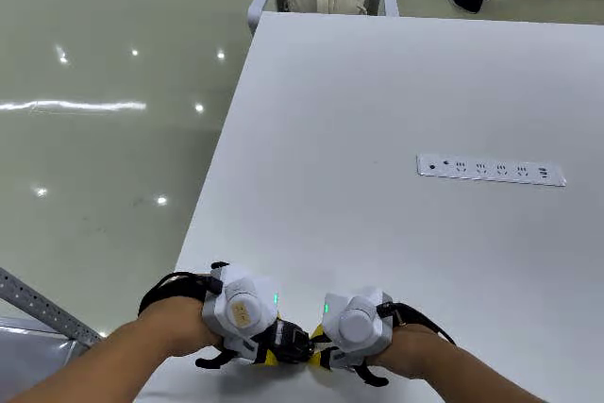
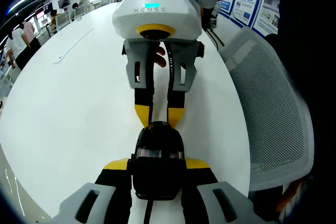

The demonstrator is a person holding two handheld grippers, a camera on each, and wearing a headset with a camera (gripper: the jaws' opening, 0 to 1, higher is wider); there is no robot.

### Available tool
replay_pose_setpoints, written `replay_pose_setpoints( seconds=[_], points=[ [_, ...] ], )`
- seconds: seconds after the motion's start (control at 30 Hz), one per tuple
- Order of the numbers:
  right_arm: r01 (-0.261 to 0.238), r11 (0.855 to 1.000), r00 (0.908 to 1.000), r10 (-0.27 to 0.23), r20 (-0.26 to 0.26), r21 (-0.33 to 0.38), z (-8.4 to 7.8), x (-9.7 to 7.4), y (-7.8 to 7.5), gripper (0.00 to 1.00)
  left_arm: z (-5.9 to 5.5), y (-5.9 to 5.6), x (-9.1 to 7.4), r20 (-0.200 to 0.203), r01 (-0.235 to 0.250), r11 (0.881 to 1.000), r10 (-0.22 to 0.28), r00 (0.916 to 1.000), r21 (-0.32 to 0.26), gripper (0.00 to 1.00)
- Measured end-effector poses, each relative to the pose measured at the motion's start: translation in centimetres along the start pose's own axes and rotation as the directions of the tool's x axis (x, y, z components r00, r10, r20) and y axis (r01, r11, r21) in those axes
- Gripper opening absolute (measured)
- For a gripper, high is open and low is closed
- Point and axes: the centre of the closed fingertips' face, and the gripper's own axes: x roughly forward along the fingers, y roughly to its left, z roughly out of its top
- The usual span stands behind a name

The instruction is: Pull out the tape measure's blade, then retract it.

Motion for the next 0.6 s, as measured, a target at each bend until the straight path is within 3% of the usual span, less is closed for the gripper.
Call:
replay_pose_setpoints(
  seconds=[0.1,0.2,0.6],
  points=[
    [0.002,1.000,1.0000,-0.002,0.003,-0.008,0.10,-0.01,0.01,0.17,-0.02,0.00,-0.02,0.000,0.001,1.000,-0.001,1.0000,0.000,0.33],
    [0.005,0.998,0.9998,-0.004,0.019,-0.068,0.16,-0.02,-0.07,0.16,-0.07,0.01,-0.04,0.001,0.003,1.000,-0.003,1.0000,-0.002,0.33],
    [-0.010,1.000,0.9993,0.011,0.036,-0.029,0.01,-0.08,-0.06,0.12,-0.12,0.00,-0.07,0.004,0.002,1.000,-0.002,1.0000,-0.002,0.33]
  ],
)
